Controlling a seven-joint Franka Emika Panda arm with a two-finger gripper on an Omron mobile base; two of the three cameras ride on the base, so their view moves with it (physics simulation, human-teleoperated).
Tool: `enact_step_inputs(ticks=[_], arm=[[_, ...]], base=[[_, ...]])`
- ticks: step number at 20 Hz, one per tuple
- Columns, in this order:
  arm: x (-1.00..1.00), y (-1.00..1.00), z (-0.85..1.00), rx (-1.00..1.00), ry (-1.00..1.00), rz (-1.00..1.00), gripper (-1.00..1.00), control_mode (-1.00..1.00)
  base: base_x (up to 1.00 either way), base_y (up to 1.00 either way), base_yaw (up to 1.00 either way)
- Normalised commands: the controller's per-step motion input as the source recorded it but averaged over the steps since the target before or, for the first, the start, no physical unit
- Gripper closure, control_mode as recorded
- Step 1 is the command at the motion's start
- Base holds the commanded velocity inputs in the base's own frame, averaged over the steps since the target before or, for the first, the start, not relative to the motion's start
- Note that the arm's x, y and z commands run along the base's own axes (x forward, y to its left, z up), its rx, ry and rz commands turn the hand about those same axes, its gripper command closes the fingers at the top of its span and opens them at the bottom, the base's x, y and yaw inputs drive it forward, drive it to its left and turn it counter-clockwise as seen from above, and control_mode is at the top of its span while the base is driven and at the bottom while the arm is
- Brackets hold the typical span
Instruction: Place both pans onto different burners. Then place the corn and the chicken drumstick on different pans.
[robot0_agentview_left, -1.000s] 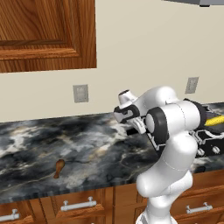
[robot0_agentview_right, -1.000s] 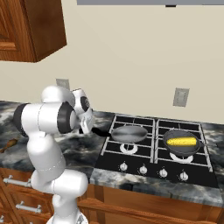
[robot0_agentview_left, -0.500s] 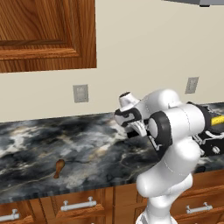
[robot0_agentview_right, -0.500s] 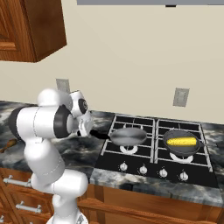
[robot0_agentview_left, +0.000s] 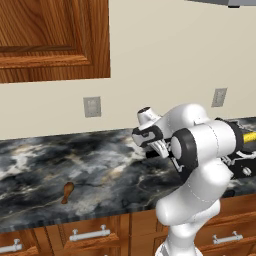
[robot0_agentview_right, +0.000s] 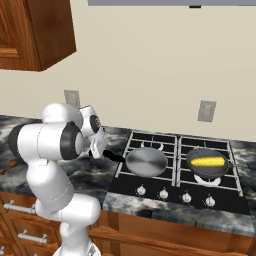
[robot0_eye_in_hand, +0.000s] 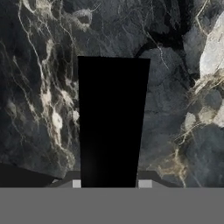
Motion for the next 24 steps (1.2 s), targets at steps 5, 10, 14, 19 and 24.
enact_step_inputs(ticks=[5,10,14,19,24], arm=[[0.00,-0.01,0.01,0.00,0.00,0.00,-1.00,-1.00],[-0.02,-0.02,0.29,0.01,0.00,0.00,-1.00,-1.00],[-0.31,0.06,0.50,0.00,0.00,0.00,-1.00,-1.00],[-0.72,0.31,0.29,0.02,-0.08,0.10,-1.00,-1.00],[-0.63,0.42,0.42,0.05,-0.07,0.17,-1.00,-1.00]], base=[[0.00,0.00,0.00],[0.00,0.00,0.00],[0.00,0.00,0.00],[0.00,0.00,0.00],[0.00,0.00,0.00]])
